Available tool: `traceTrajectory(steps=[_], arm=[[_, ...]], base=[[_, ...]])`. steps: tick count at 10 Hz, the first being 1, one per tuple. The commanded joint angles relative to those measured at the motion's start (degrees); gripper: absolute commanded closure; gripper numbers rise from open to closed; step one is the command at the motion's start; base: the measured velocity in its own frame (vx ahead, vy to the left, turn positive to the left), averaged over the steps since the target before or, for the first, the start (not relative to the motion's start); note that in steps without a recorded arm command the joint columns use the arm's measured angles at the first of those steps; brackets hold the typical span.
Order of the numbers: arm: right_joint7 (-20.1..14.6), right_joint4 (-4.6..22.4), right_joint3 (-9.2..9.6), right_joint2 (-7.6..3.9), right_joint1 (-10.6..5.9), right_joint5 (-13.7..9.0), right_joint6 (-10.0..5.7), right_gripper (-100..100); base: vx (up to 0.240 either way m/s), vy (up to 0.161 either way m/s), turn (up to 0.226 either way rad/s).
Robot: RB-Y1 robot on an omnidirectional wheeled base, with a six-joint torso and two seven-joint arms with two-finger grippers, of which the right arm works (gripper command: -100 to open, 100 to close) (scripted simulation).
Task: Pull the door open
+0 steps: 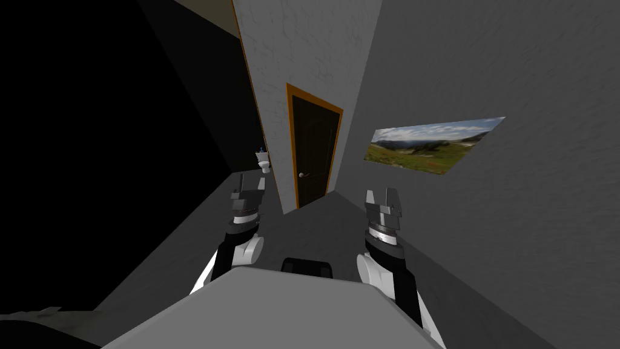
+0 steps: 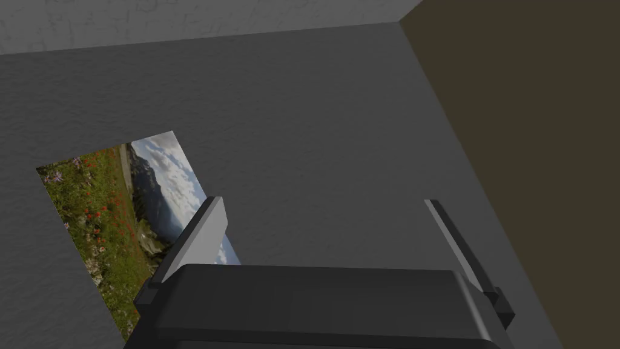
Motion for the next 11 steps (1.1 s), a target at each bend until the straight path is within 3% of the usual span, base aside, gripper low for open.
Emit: traceTrajectory(steps=[1,11], arm=[[-0.4,1.9,0.09,-0.64,-0.76,0.0,-0.12,-100],[-3.1,14.6,0.71,-4.35,-5.9,-0.2,-0.94,-100]], base=[[0.038,0.022,0.088],[0.081,0.008,0.09]])
